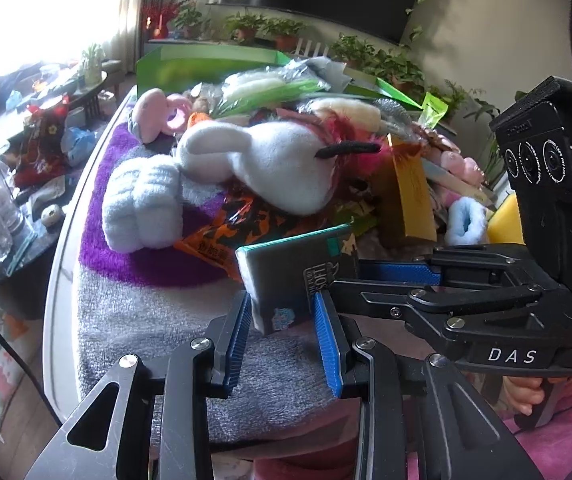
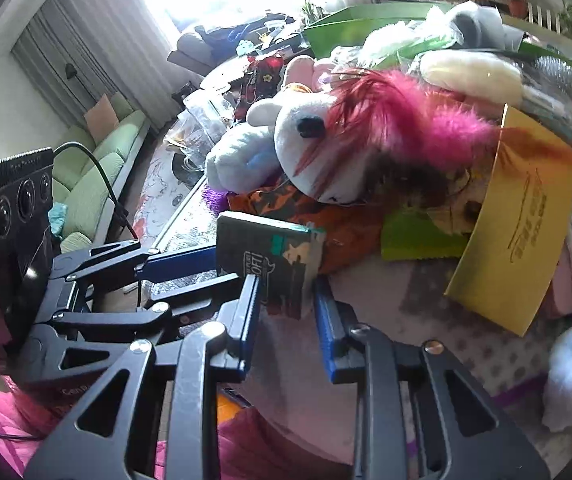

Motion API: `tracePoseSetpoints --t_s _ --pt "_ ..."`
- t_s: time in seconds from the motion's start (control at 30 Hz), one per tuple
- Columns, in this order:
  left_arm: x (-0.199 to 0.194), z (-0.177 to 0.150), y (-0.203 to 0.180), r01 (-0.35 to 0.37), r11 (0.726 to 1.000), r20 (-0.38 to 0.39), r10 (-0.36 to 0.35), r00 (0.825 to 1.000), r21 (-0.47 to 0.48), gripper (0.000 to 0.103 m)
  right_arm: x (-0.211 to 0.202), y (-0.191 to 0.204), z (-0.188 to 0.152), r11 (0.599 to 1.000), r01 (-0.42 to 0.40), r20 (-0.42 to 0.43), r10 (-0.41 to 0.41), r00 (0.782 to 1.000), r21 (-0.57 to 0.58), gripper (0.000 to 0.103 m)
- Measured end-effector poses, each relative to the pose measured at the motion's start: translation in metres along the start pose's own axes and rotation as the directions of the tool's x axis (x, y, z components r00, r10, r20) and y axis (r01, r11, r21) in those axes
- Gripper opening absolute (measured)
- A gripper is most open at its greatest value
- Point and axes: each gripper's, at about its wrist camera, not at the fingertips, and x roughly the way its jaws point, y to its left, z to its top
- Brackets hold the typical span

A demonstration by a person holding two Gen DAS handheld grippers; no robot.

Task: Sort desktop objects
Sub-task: 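Lift the dark green book off the pile with the left gripper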

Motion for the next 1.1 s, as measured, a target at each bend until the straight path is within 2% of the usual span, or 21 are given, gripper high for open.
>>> tracePoseSetpoints --t_s 0.27,0.57,0.87,1.1 --pt "-0.006 0.013 -0.015 -0.004 0.999 0.028 0.003 1.000 0.035 0.033 -0.016 0.001 0.007 0.999 0.031 0.047 -0.030 0.998 -0.020 0.023" --pt "-0.017 0.039 -0.046 0.004 0.995 0.088 -0.013 0.996 0.102 0.033 -0.055 -0.009 0.011 0.998 0.063 0.124 -0.060 0.990 -0.023 0.023" --pt "-0.014 0.077 -0.082 0.021 0.986 0.132 -0.043 0.990 0.168 0.033 -0.094 -0.034 0.027 0.994 0.105 0.202 -0.100 0.974 -0.017 0.023" --pt "0.005 0.106 -0.115 0.046 0.975 0.132 -0.076 0.988 0.217 0.033 -0.125 -0.072 0.034 0.992 0.129 0.238 -0.128 0.963 0.011 0.023"
